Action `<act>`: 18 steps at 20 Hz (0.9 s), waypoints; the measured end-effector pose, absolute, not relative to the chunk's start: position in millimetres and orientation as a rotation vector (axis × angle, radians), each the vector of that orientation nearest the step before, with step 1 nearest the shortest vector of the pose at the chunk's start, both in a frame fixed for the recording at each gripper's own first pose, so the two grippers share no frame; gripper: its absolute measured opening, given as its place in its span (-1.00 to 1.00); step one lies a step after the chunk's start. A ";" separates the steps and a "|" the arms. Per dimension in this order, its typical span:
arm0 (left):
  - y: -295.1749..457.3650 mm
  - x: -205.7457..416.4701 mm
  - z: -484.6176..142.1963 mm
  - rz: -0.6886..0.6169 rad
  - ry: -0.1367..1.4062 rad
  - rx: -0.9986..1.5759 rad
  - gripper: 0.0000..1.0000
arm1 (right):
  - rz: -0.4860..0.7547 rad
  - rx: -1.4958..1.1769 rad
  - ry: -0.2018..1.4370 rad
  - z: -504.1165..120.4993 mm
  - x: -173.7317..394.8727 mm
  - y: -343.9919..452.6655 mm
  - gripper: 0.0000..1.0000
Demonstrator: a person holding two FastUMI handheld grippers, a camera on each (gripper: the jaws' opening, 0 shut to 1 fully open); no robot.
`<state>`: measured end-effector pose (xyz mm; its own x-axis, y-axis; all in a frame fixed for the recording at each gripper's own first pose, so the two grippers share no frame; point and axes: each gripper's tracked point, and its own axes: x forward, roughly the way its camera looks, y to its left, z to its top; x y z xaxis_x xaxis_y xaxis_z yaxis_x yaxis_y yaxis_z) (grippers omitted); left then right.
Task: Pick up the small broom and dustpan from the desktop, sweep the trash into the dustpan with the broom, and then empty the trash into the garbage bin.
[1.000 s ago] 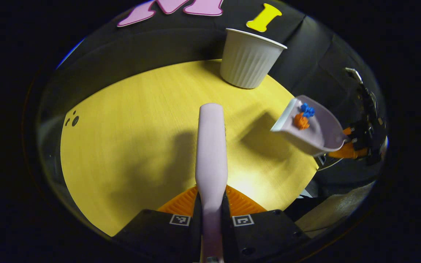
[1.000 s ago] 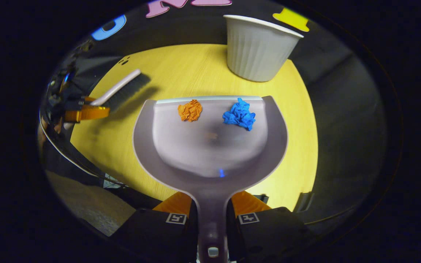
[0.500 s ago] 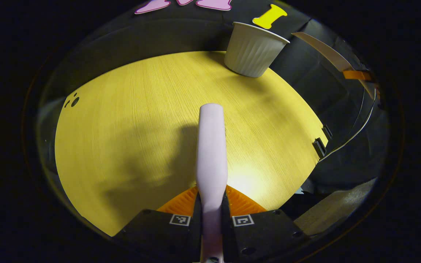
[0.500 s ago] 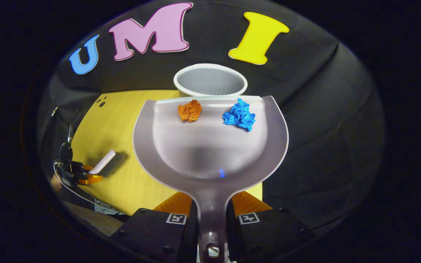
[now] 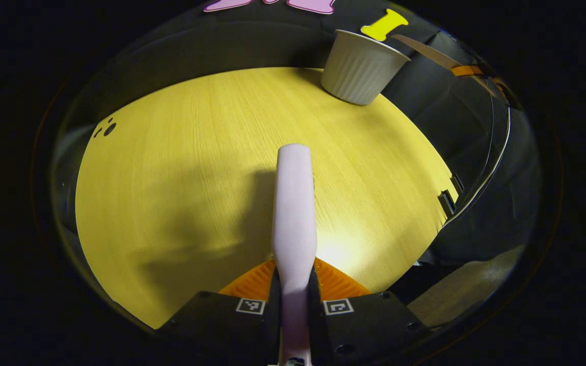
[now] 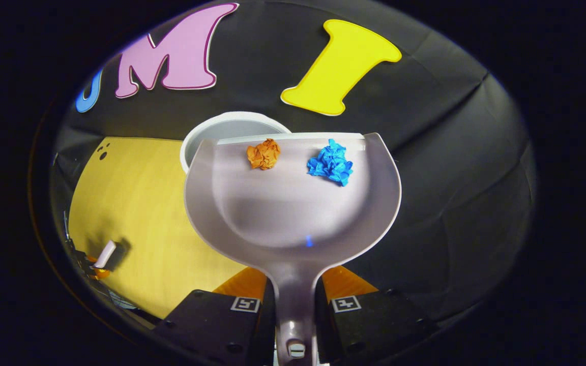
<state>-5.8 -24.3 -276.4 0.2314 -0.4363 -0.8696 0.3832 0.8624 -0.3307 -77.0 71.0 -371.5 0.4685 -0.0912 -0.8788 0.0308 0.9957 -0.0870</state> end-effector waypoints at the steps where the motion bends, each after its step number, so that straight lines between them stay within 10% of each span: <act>1: -24.2 -4.9 -275.4 -0.559 1.214 -0.053 -0.46 | -0.073 -0.086 1.090 -368.6 -78.2 69.3 -0.28; 18: -24.7 -4.3 -277.3 -0.528 1.240 -0.078 -0.46 | 0.037 -0.764 1.225 -334.4 -57.6 19.6 -0.29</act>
<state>-4.3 -24.7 -277.3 0.2219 -0.4230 -0.8786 0.3406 0.8779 -0.3366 -57.6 19.6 -334.4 0.3711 -0.3669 -0.8530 -0.4172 0.7548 -0.5061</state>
